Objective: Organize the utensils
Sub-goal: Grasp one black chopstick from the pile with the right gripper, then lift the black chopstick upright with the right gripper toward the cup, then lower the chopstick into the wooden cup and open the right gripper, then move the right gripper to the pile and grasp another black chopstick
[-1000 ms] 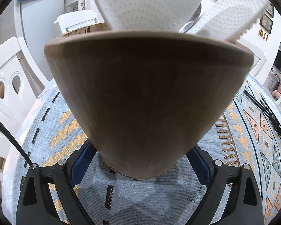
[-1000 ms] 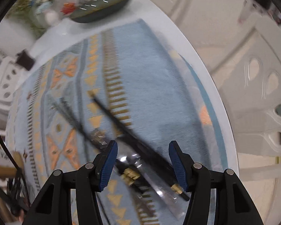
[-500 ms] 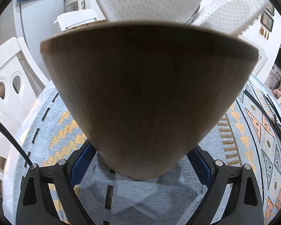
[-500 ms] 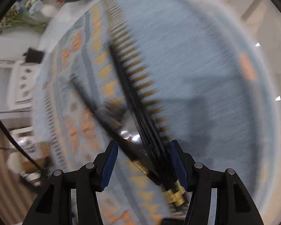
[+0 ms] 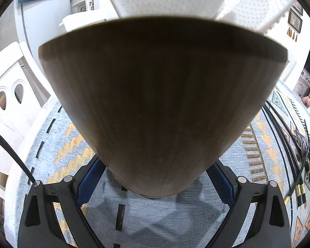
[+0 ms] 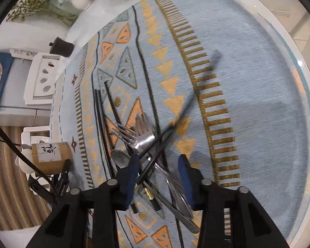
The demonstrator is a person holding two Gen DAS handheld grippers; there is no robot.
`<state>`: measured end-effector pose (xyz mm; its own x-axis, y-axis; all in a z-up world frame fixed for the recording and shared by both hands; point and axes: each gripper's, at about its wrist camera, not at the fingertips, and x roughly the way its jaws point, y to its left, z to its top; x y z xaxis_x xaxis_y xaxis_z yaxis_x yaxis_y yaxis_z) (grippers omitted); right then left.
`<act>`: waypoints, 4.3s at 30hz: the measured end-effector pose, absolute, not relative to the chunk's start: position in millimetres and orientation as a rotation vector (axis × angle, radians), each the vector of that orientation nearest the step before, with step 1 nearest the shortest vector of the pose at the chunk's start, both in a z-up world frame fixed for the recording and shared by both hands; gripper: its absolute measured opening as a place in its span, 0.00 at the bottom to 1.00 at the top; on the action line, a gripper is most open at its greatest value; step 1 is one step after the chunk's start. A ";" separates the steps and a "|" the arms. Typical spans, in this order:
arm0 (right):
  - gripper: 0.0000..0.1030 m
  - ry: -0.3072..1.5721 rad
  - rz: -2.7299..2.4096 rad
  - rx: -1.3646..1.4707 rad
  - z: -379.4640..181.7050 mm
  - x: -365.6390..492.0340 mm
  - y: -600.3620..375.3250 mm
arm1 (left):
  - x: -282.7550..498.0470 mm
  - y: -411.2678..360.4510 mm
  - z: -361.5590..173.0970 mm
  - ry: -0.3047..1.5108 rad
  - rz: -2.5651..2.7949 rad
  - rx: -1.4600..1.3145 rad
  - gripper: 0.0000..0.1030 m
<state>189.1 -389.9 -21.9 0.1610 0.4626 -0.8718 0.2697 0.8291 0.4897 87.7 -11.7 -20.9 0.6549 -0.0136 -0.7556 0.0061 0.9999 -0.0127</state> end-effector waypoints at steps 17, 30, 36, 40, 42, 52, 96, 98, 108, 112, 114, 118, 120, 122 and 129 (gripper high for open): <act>0.31 1.380 -0.075 0.684 -14.1 176.3 -392.0 | 86.5 -5.3 -24.4 0.859 -0.014 -0.016 0.92; 0.05 1.324 -0.308 0.644 -32.2 207.2 -393.7 | 87.3 -0.1 -18.9 0.862 -0.021 -0.028 0.92; 0.05 1.113 -0.197 0.734 -2.4 175.3 -394.2 | 86.0 9.5 -15.4 0.857 -0.041 -0.066 0.92; 0.05 0.997 -0.143 0.676 37.6 150.3 -377.7 | 85.9 15.1 -14.2 0.858 -0.048 -0.078 0.92; 0.05 0.946 -0.122 0.648 59.7 139.0 -370.7 | 85.4 19.4 -13.2 0.854 -0.057 -0.092 0.92; 0.05 0.730 0.037 0.595 158.1 135.6 -314.6 | 86.5 22.7 -15.7 0.852 -0.065 -0.101 0.92; 0.51 0.581 0.361 0.424 239.2 194.9 -200.5 | 76.7 15.1 -12.2 0.820 -0.075 -0.105 0.91; 0.51 0.576 0.323 0.481 243.0 191.0 -227.1 | 77.3 15.3 -12.1 0.821 -0.074 -0.104 0.91; 0.52 0.741 0.072 0.634 188.7 159.7 -330.6 | 80.9 15.4 -13.2 0.833 -0.069 -0.103 0.91; 0.52 0.966 0.012 0.694 118.8 155.1 -334.8 | 82.3 14.9 -13.7 0.839 -0.065 -0.099 0.91; 0.52 1.049 -0.004 0.726 88.3 151.6 -332.2 | 83.2 14.8 -13.9 0.841 -0.062 -0.096 0.91; 0.51 1.201 -0.035 0.748 37.5 147.9 -320.1 | 85.8 15.2 -14.3 0.845 -0.060 -0.096 0.91; 0.44 1.261 -0.041 0.757 18.9 147.4 -315.0 | 86.8 16.2 -14.4 0.846 -0.060 -0.096 0.91; 0.38 1.299 -0.040 0.771 4.5 148.1 -312.3 | 87.3 16.6 -14.6 0.847 -0.060 -0.097 0.91; 0.30 1.347 -0.088 0.858 -22.9 150.4 -317.7 | 88.4 17.4 -15.3 0.849 -0.059 -0.097 0.91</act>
